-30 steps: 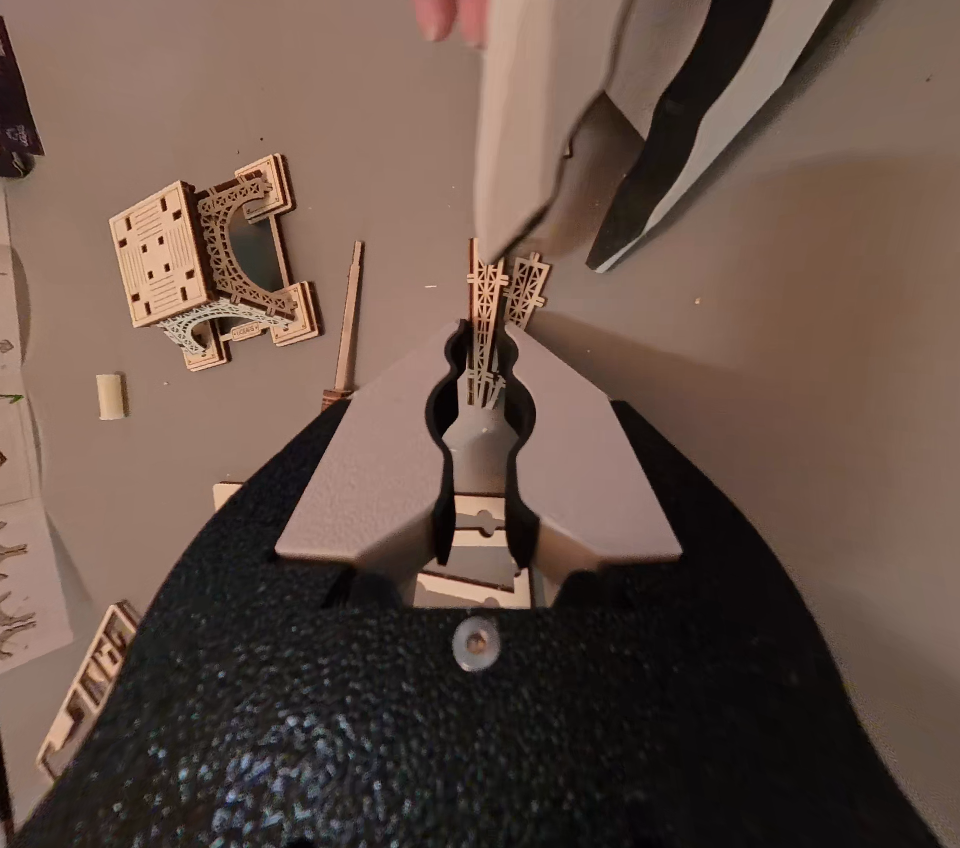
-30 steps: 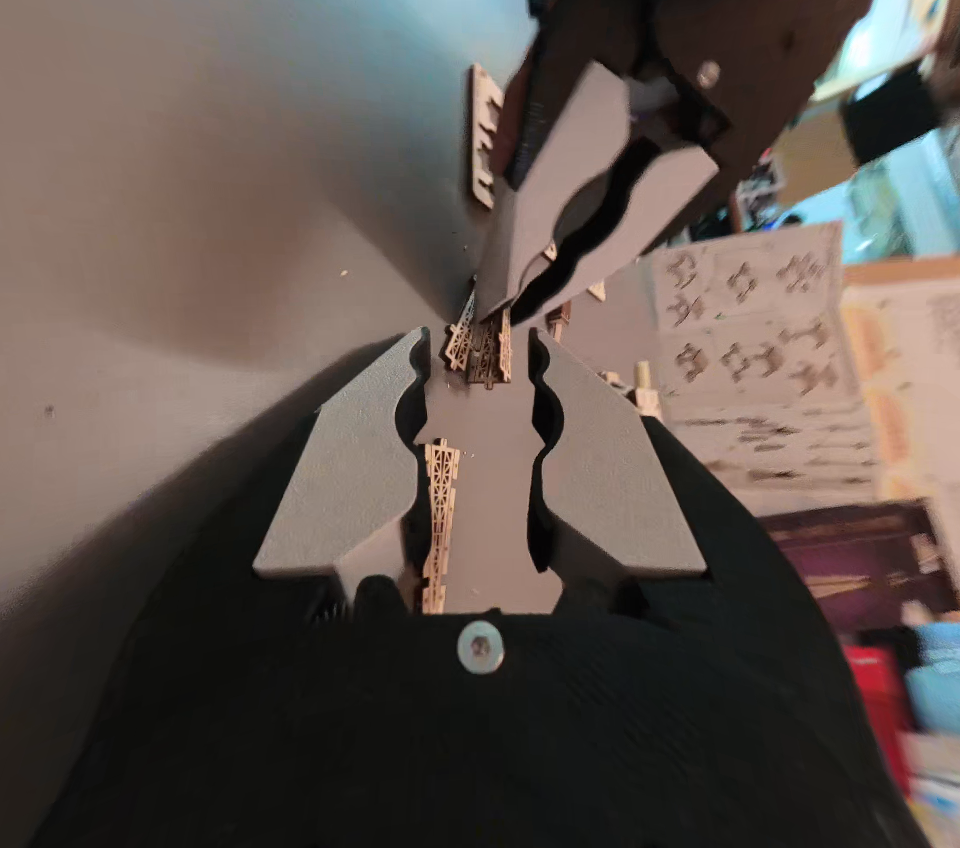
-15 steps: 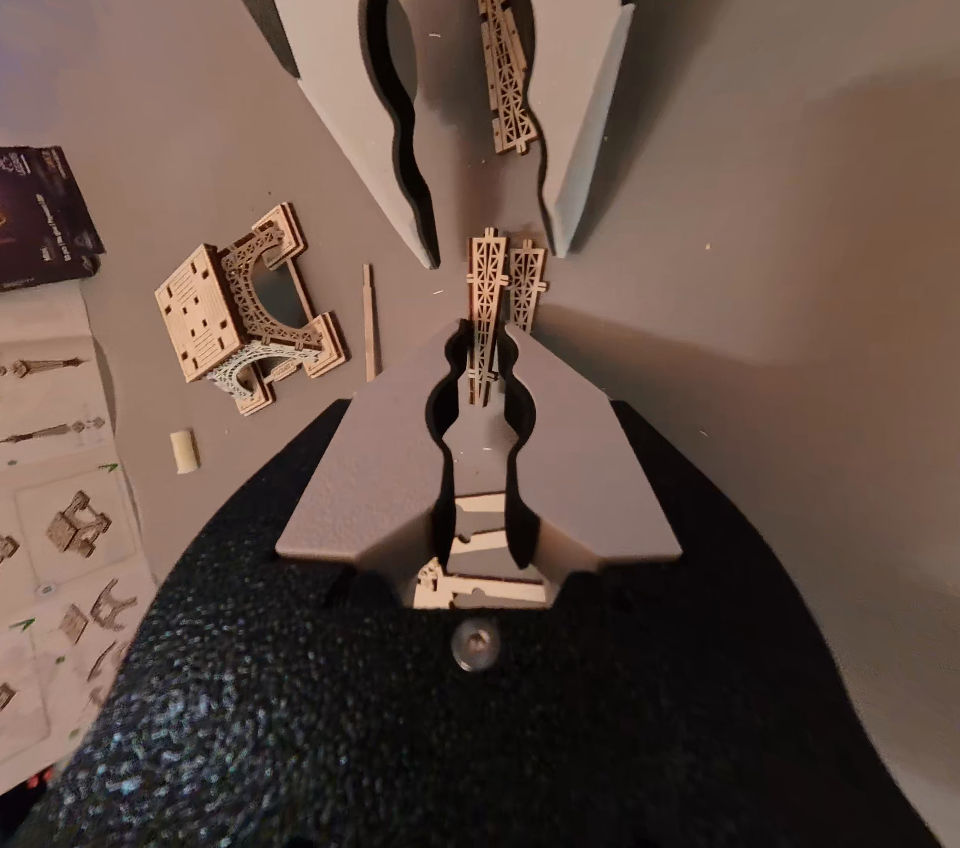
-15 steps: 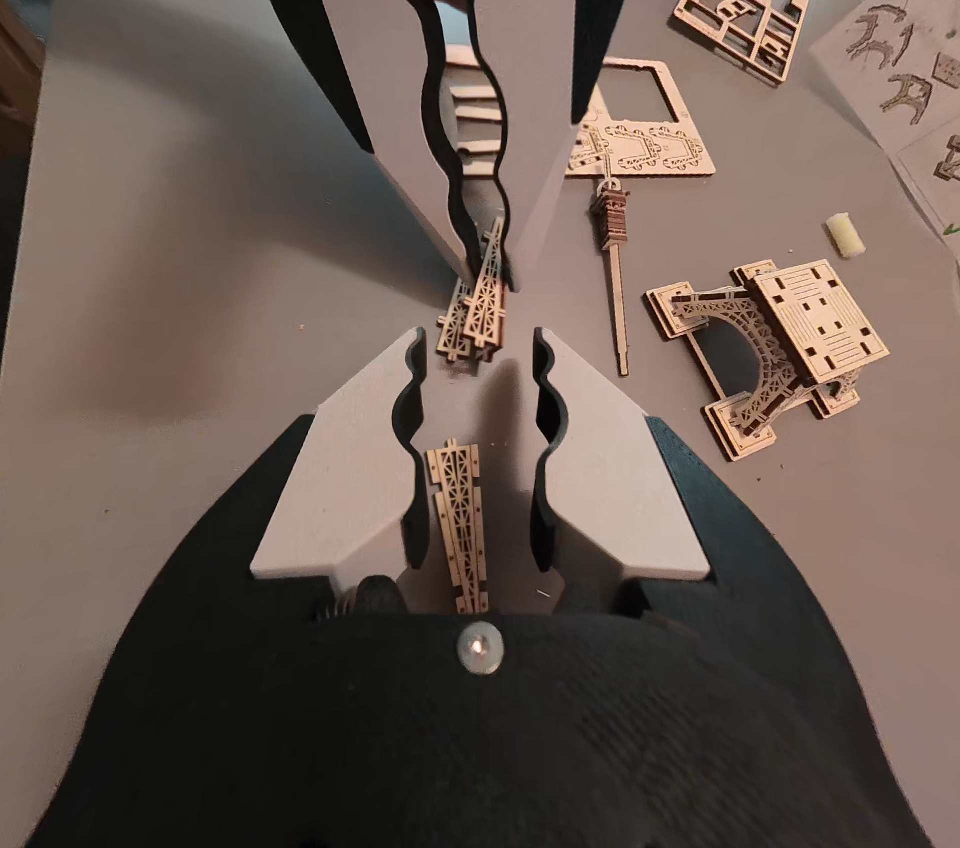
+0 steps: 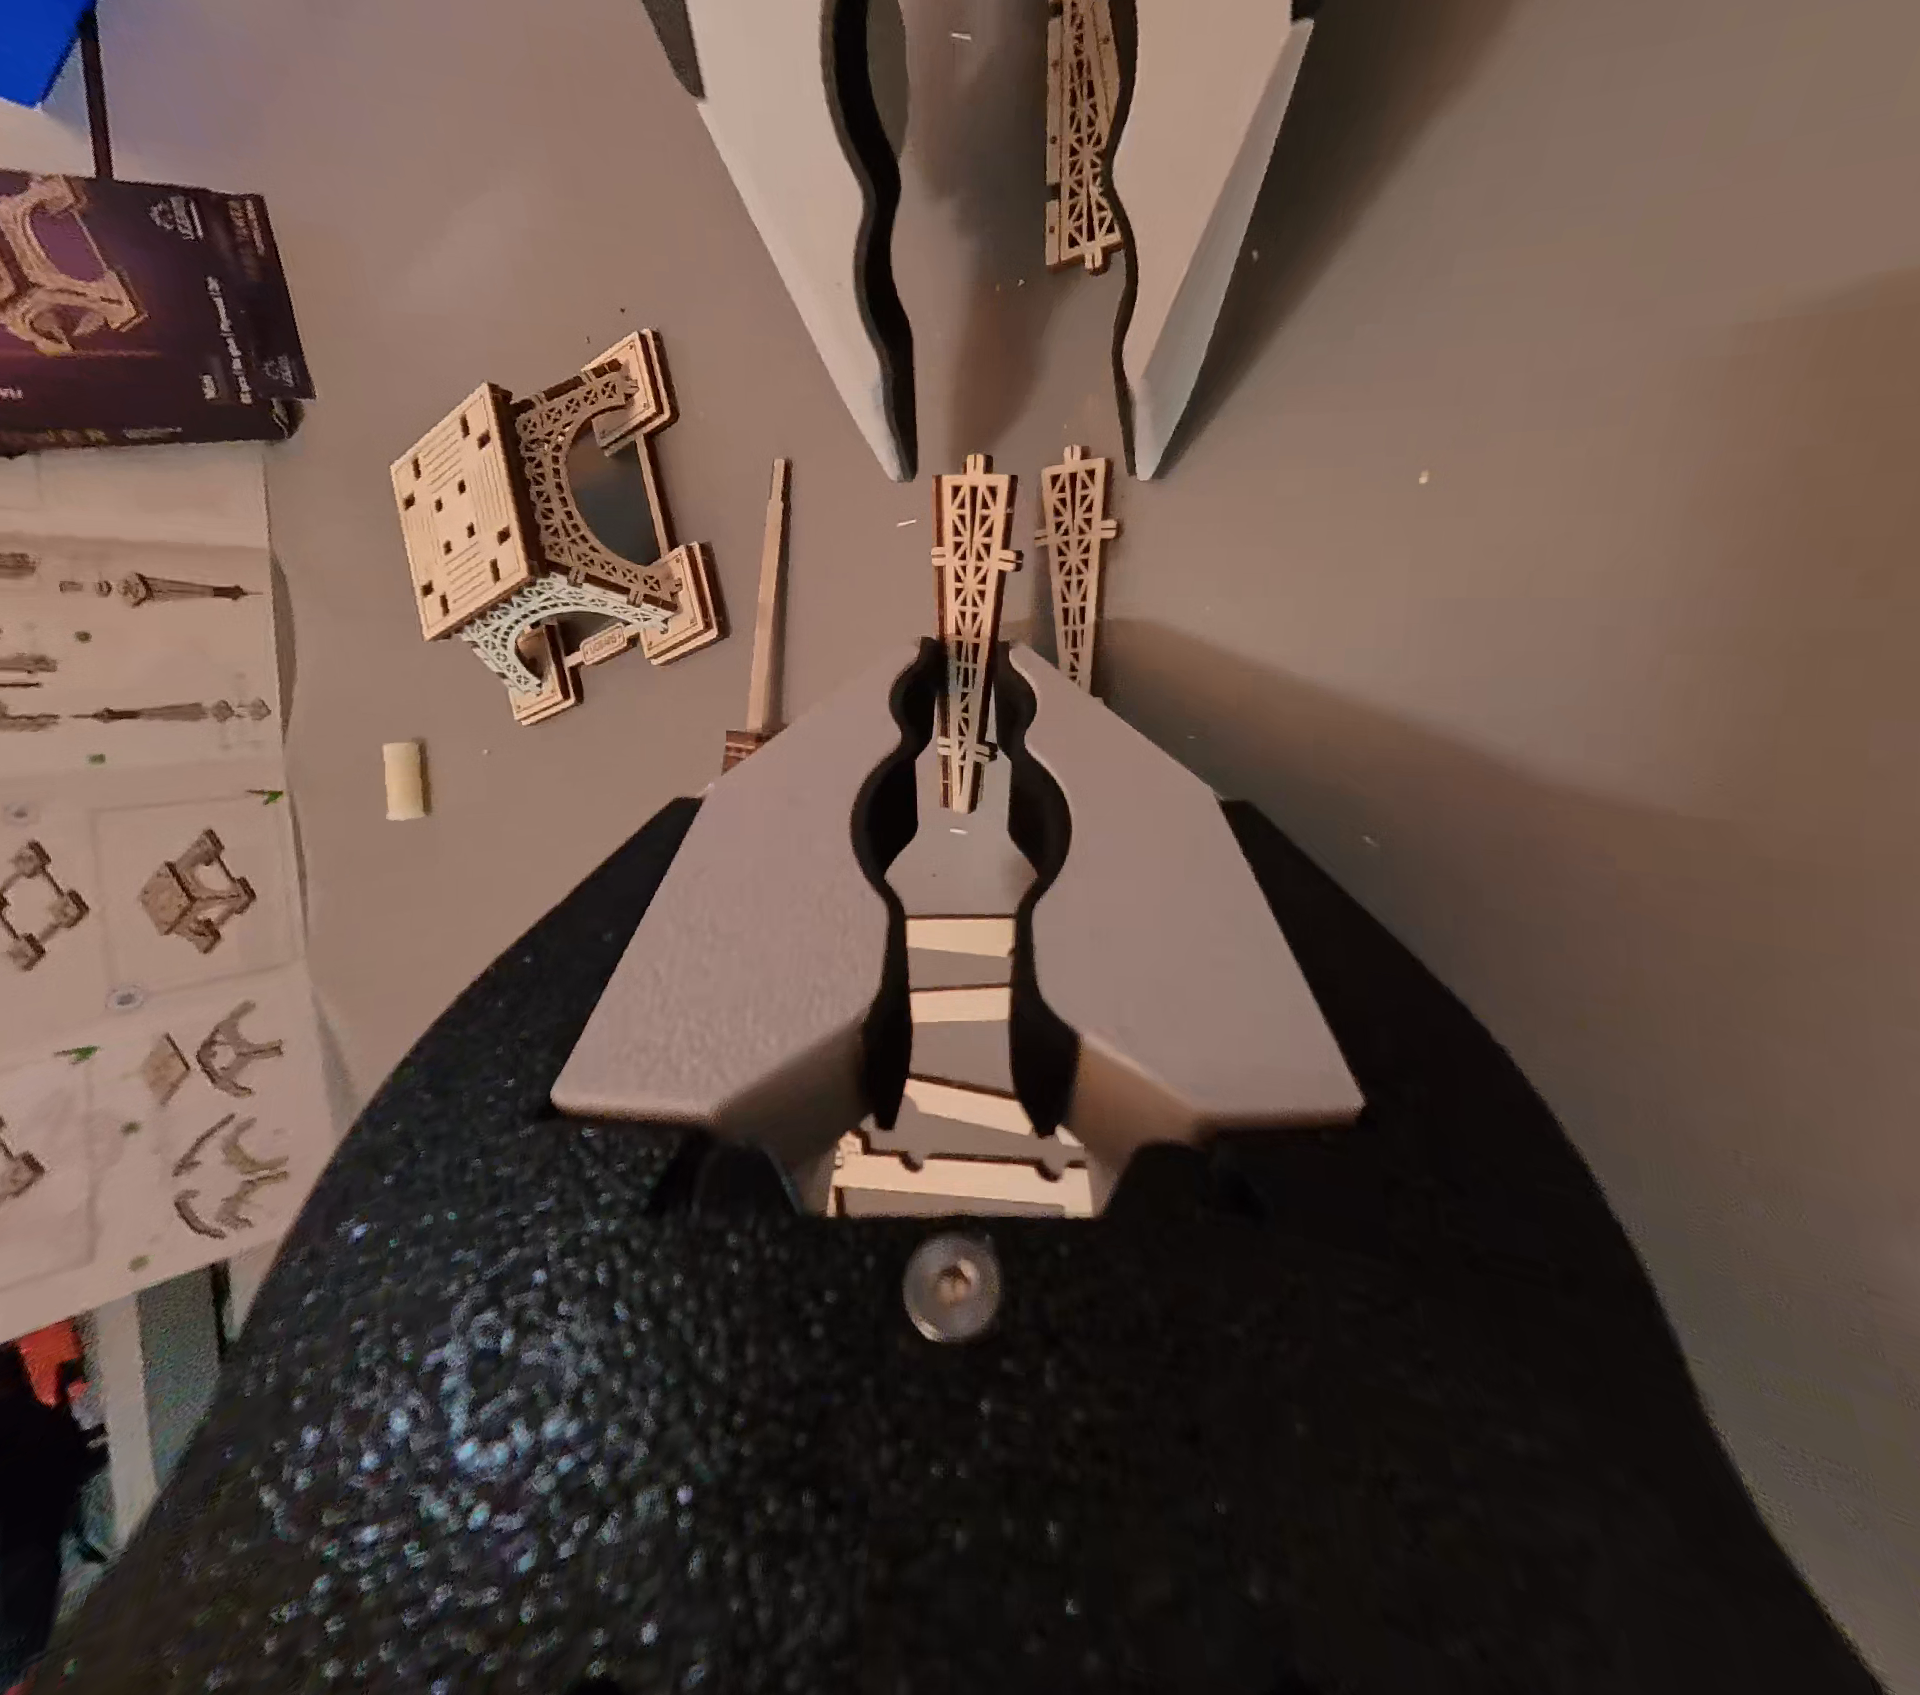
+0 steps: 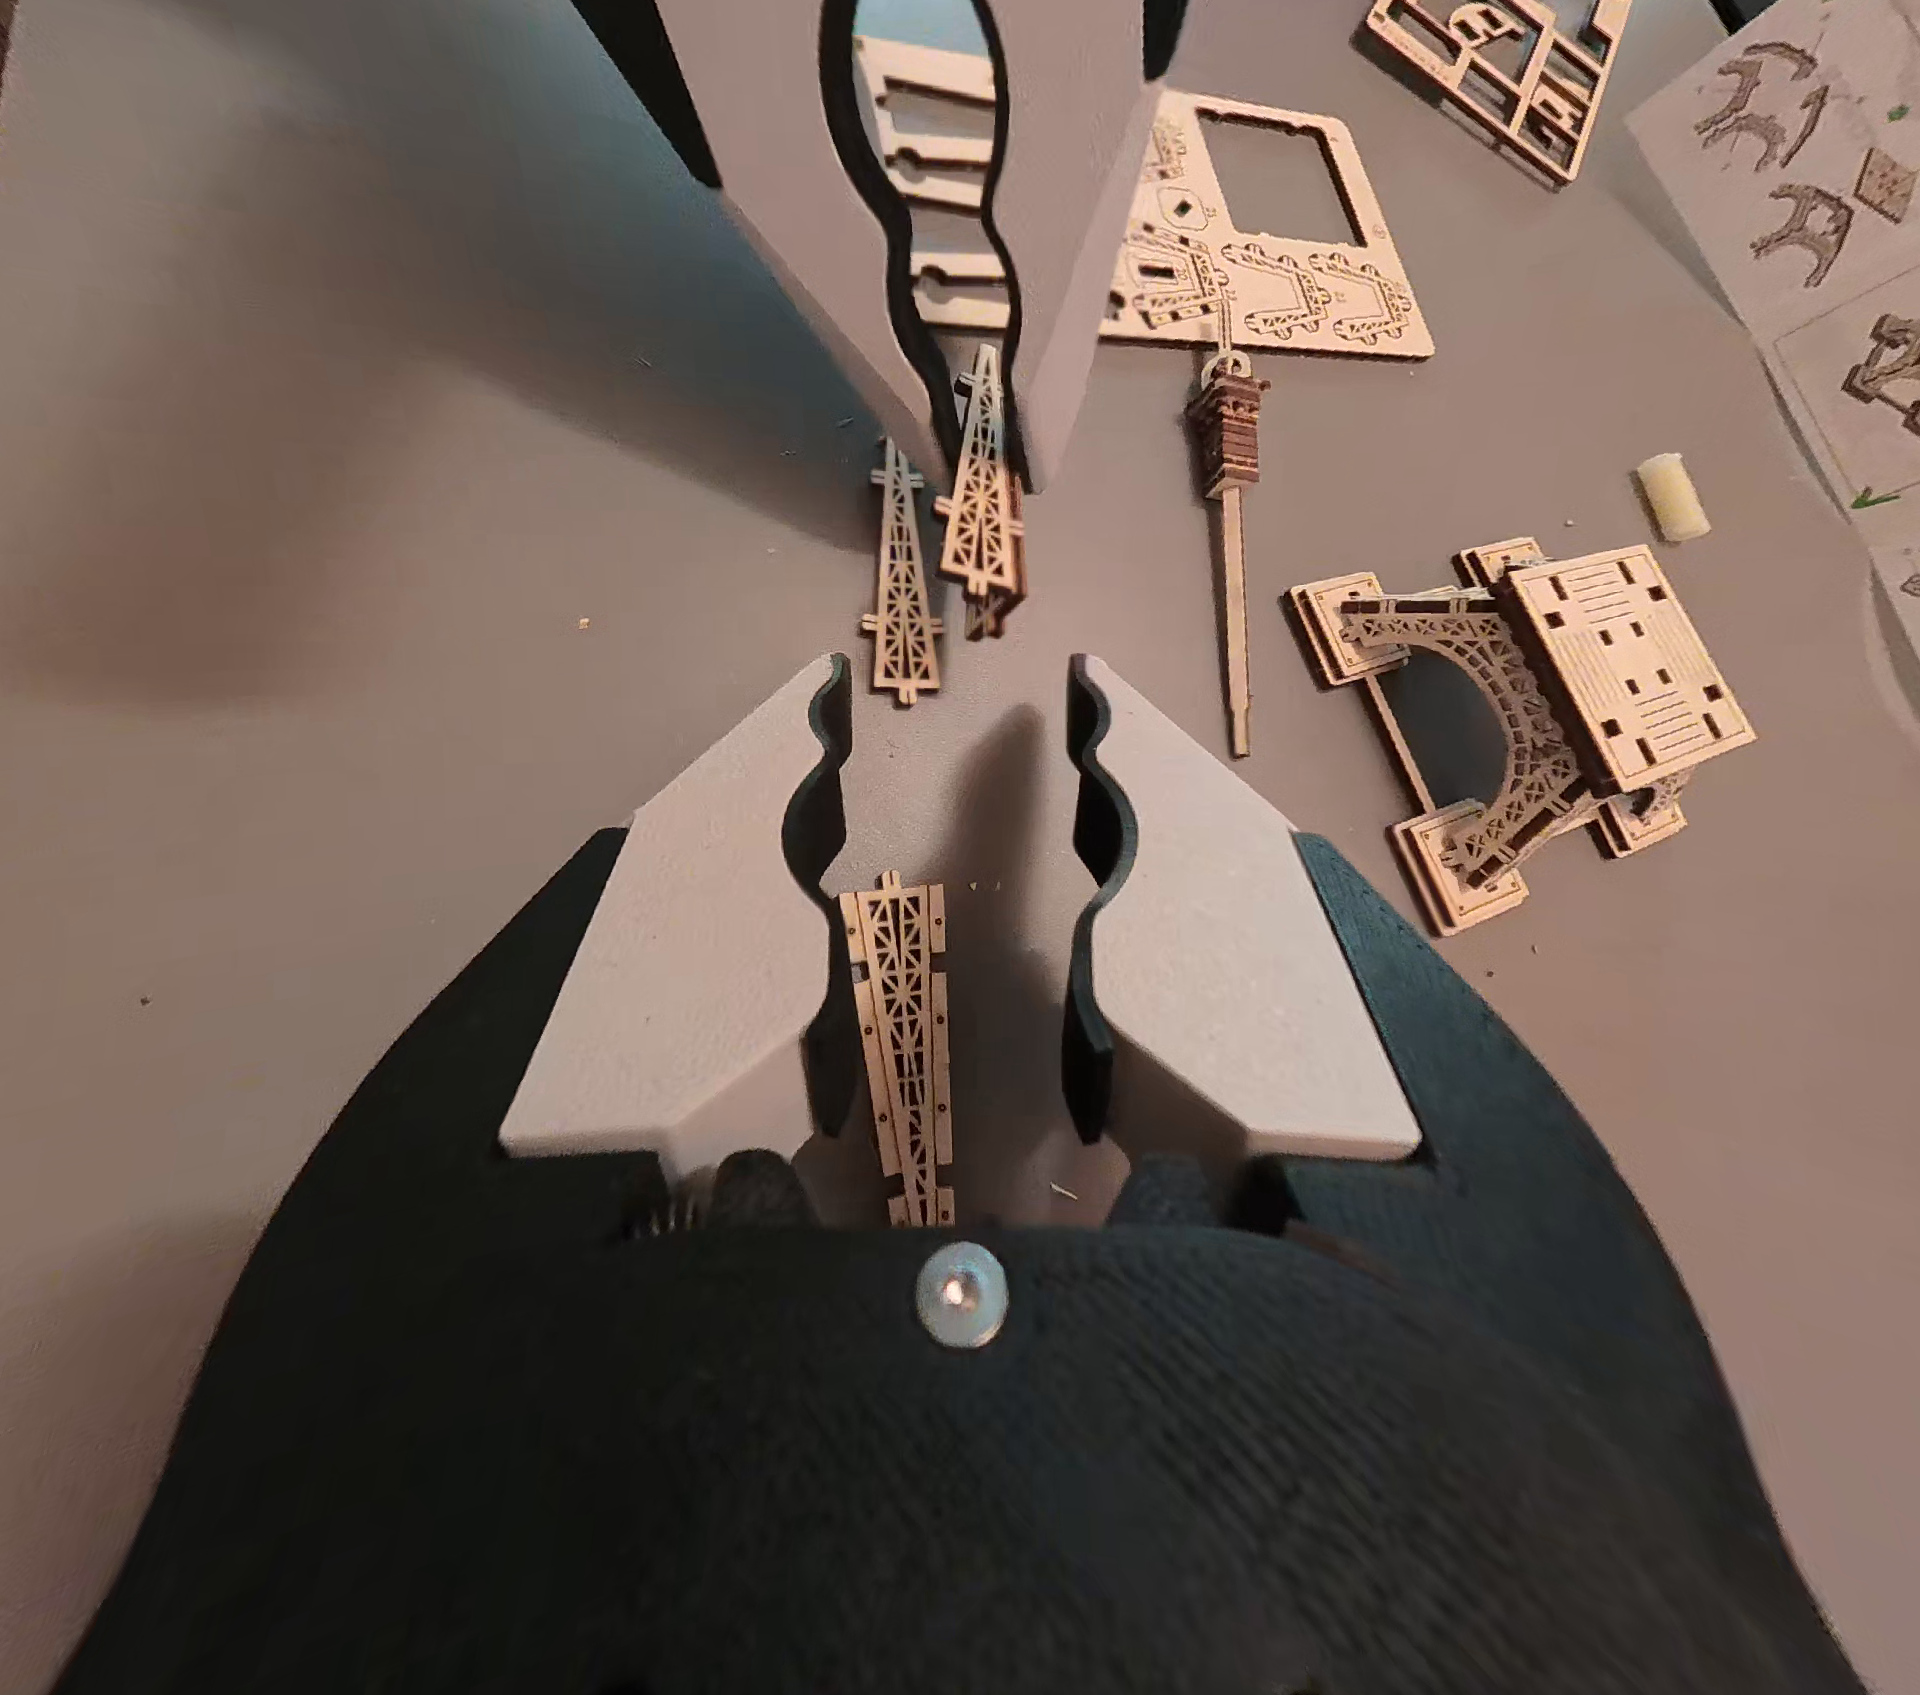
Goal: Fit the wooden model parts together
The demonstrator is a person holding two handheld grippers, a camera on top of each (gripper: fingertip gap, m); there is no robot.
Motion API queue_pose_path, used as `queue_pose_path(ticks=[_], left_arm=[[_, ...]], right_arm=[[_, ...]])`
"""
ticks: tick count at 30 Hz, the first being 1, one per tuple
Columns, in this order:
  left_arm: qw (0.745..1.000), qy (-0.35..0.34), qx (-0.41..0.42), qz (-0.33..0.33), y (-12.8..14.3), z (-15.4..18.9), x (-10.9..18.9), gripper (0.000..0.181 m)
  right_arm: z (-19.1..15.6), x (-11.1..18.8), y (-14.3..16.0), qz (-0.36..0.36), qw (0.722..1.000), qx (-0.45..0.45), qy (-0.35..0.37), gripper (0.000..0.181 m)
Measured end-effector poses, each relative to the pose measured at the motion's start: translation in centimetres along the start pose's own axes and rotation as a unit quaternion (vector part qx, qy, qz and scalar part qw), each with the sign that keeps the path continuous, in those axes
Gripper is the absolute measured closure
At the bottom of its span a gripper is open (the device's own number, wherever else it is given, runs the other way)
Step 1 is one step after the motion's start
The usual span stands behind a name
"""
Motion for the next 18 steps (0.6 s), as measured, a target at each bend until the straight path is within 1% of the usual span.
queue_pose_path(ticks=[5,9,12,18], left_arm=[[1.0,0.006,0.017,-0.013,-0.37,0.64,-0.2,0.172],[1.0,0.001,0.015,-0.012,-0.53,0.88,-0.19,0.172],[1.0,-0.005,0.003,-0.024,-0.4,0.75,-0.32,0.172],[0.999,0.001,0.021,-0.032,-0.57,0.59,-0.52,0.173]], right_arm=[[0.09,-0.38,-0.14,-0.006,1.0,-0.011,-0.027,0.149],[0.15,-0.46,-0.18,-0.007,1.0,-0.013,-0.027,0.148],[0.14,-0.49,-0.17,-0.008,0.999,-0.016,-0.034,0.15],[-0.01,-0.46,-0.17,-0.007,0.999,-0.008,-0.033,0.153]])
Point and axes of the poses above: each gripper's, where its closed fingertips meet, x back along the fingers, y out of its underside, z = x × y across the jaws, the point moved 8 cm from there along x, back along the fingers, and after that the axes turned 5 degrees about -x, right-handed, at the moved point
